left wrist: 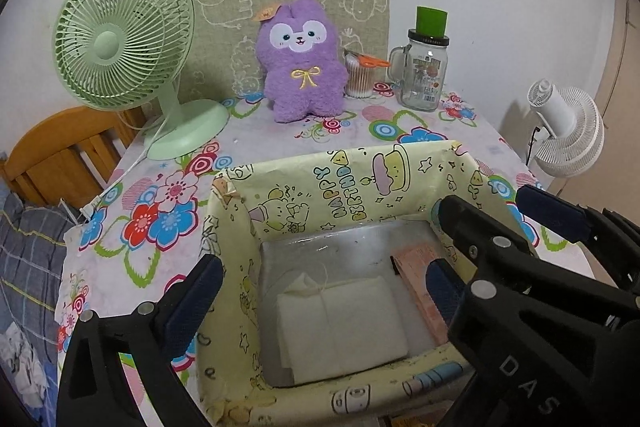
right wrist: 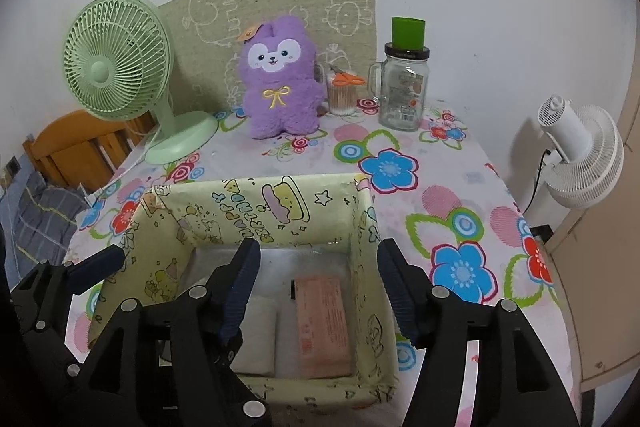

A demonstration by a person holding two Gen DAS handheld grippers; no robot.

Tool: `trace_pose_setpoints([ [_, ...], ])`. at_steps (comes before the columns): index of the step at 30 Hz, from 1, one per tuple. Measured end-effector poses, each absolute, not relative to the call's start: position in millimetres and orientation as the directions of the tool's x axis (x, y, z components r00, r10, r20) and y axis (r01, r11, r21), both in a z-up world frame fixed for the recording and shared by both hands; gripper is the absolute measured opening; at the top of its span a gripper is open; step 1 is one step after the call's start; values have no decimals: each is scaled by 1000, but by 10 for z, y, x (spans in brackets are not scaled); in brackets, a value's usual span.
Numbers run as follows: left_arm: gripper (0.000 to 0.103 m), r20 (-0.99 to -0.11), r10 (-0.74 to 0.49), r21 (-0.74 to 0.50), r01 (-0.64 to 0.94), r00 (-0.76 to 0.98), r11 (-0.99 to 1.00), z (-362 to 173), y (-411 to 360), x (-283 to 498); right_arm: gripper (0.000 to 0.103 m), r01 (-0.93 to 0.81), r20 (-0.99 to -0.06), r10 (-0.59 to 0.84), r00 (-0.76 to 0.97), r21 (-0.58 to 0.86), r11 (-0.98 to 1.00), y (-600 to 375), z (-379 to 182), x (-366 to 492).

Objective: Organize soft objects
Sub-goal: 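Lower the white cloth into the yellow box and open the left gripper while the right releases the pink packet, then withdraw both grippers up and out of the yellow box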

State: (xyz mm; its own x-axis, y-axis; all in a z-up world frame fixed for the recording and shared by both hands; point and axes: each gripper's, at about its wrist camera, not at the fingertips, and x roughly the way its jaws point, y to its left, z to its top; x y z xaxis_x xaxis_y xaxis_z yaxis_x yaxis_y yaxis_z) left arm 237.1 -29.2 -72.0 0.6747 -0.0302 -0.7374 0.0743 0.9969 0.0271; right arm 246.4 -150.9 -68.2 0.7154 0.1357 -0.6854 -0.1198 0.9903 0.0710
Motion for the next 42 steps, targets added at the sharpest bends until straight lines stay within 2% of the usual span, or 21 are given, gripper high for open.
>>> trace_pose_setpoints([
  [9, 102, -723, -35, 19, 70, 689, 997, -618, -297, 2179, 66, -119, -671, 138, 729, 74, 990, -1525, -574, 2246],
  [14, 103, -709, -37, 22, 74, 705, 997, -544, -312, 2059, 71, -117, -657, 136, 742, 73, 990, -1534, -494, 2115],
  [29, 103, -664, -36, 26, 72, 747, 997, -325, -310, 1681, 77, -121, -614, 138, 777, 69, 990, -1535, -284, 1729],
  [42, 103, -638, -27, 37, 66, 770, 997, -215, -302, 1408, 78, -120, -589, 130, 797, 56, 991, -1534, -182, 1446],
])
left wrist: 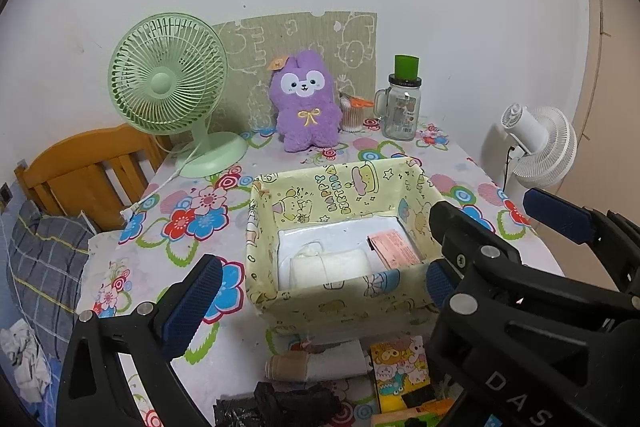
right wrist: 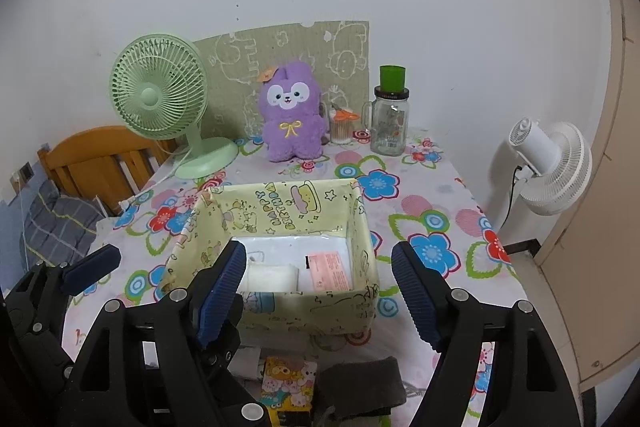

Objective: Organize soft objects
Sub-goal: 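Withdraw both grippers up and out of the yellow box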

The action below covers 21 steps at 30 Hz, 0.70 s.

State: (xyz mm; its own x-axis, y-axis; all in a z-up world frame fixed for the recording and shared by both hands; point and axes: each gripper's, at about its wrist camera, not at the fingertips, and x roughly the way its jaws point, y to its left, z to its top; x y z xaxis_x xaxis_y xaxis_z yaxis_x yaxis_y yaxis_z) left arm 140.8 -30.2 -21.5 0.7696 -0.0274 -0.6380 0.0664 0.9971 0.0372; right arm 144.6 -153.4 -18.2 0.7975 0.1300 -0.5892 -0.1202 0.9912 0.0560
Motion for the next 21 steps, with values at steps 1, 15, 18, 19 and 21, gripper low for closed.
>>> trace_pose_setpoints([
  [1, 103, -636, -29, 36, 67, 771, 997, -207, -300, 1389, 78, -121, -588, 131, 798, 56, 991, -1534, -176, 1433],
  [15, 103, -613, -40, 27, 72, 789, 997, -154, -298, 1105, 81, -116, -563, 121, 818, 45, 992, -1529, -111, 1139],
  [18, 103, -611, -45, 25, 76, 790, 997, -155, -303, 1048, 82, -115, -559, 120, 820, 44, 992, -1534, -112, 1078],
  [19, 103, -610, -46, 23, 76, 791, 997, -155, -307, 1033, 82, -116, -558, 121, 821, 44, 992, -1538, -112, 1063],
  [21, 103, -609, -47, 20, 74, 792, 997, -156, -310, 1000, 82, -114, -553, 120, 825, 45, 992, -1550, -113, 1014],
])
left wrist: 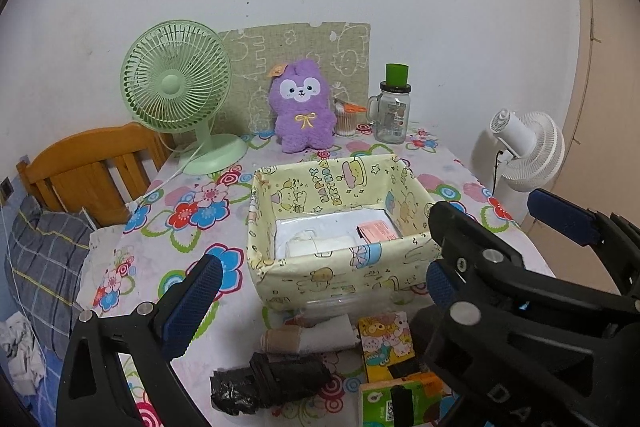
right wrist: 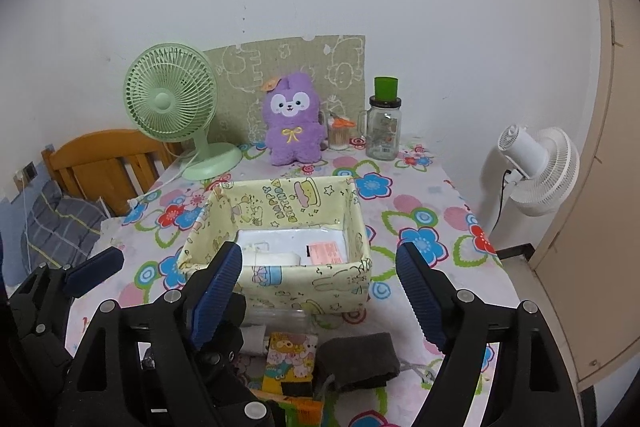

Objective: Organize soft objects
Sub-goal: 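Withdraw both grippers up and out of the yellow box, then move the left gripper to the green tissue pack while the right gripper approaches the grey pouch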

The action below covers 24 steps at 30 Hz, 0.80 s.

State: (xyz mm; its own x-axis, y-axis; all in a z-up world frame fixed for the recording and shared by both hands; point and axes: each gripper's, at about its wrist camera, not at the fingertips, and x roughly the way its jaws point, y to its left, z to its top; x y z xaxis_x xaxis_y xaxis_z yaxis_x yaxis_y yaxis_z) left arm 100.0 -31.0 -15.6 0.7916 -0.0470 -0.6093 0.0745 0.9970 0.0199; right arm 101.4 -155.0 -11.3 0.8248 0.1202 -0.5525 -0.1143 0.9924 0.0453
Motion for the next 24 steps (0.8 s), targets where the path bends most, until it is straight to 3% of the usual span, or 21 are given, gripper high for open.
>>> trace_pose_setpoints([
  [24, 103, -626, -84, -26, 87, 775, 996, -372, -401, 724, 96, -96, -545, 97, 833, 29, 995, -1698, -276, 705],
])
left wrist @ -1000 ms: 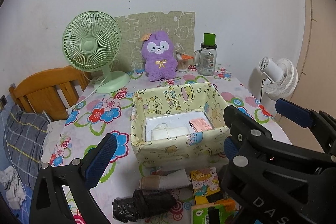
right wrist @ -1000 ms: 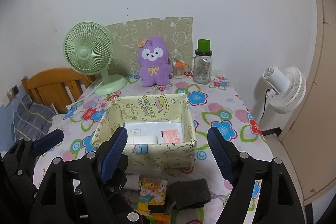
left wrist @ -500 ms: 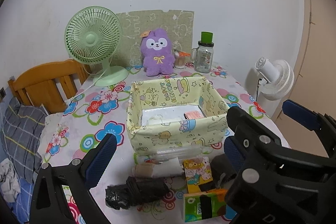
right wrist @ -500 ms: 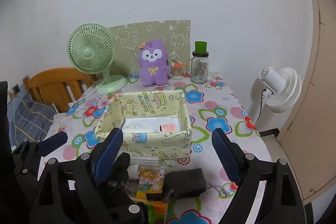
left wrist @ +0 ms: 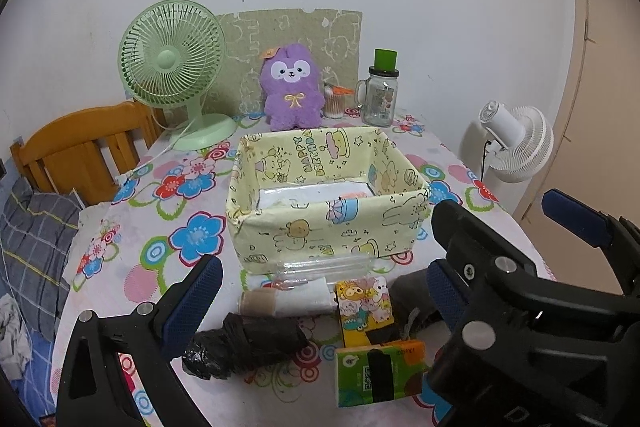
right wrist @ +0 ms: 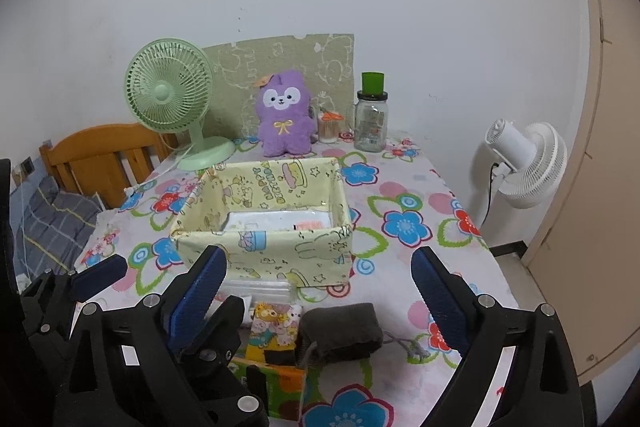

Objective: Organize soft objects
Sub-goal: 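Move the left gripper to the green tissue pack while the right gripper approaches the grey pouch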

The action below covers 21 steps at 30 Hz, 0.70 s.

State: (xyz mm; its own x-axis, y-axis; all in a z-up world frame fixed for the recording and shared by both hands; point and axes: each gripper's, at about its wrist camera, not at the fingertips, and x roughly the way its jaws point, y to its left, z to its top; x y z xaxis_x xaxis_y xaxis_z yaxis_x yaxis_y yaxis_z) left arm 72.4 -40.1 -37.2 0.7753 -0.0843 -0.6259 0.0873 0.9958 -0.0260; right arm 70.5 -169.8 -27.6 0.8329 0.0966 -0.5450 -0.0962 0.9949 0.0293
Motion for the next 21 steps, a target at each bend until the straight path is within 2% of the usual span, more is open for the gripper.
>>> trace_pose_setpoints([
  [21, 103, -672, -86, -48, 72, 736, 996, -758, -536, 677, 96, -77, -596, 87, 798, 42, 996, -1926, -671, 707],
])
